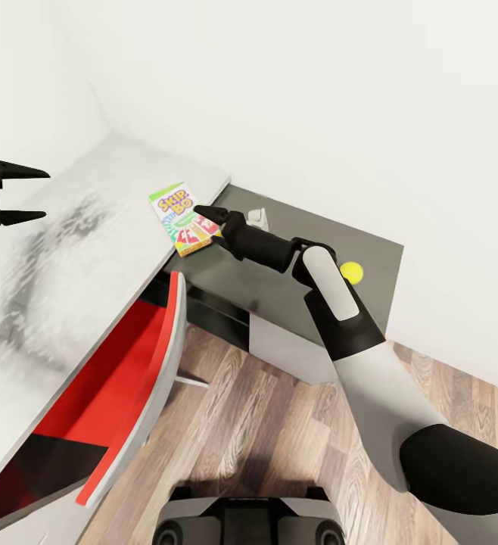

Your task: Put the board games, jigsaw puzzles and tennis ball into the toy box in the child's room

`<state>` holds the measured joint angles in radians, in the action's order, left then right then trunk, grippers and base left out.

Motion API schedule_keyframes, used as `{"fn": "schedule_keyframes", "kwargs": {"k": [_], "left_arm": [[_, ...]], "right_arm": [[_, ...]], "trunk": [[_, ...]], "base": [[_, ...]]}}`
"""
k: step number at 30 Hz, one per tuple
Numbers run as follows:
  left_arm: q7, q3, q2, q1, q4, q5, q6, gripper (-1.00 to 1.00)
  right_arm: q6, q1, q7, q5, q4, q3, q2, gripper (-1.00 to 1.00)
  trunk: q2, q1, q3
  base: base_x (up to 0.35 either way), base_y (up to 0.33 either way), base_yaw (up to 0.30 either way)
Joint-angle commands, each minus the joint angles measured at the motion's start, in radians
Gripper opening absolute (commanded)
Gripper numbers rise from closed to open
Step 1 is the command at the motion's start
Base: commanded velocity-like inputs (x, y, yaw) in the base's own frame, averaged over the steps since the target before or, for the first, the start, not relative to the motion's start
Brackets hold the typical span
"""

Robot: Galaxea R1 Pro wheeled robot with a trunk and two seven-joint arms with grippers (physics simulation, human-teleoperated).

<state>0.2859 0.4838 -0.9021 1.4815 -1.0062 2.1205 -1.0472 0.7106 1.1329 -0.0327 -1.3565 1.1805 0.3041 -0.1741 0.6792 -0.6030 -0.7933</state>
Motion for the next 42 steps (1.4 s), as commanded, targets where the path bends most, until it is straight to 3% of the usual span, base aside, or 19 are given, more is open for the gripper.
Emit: {"fn": "schedule_keyframes", "kwargs": {"k": [1, 24, 42], "left_arm": [[0.007, 0.004, -0.001, 0.002, 0.0, 0.01, 0.0, 1.0], [0.007, 0.022, 0.009, -0.013, 0.0, 0.01, 0.0, 1.0], [0.007, 0.022, 0.011, -0.035, 0.005, 0.009, 0.0, 1.0]], "right_arm": [[0.002, 0.001, -0.004, -0.004, 0.0, 0.0, 0.0, 1.0], [0.004, -0.012, -0.004, -0.004, 0.017, -0.002, 0.0, 1.0], [0.006, -0.013, -0.004, -0.004, 0.02, -0.002, 0.0, 1.0]], "trunk": [[0.001, 0.0, 0.001], [0.001, 0.0, 0.039], [-0.118, 0.065, 0.122]], "base": [[0.0, 0.0, 0.0], [0.0, 0.0, 0.0], [0.0, 0.0, 0.0]]}}
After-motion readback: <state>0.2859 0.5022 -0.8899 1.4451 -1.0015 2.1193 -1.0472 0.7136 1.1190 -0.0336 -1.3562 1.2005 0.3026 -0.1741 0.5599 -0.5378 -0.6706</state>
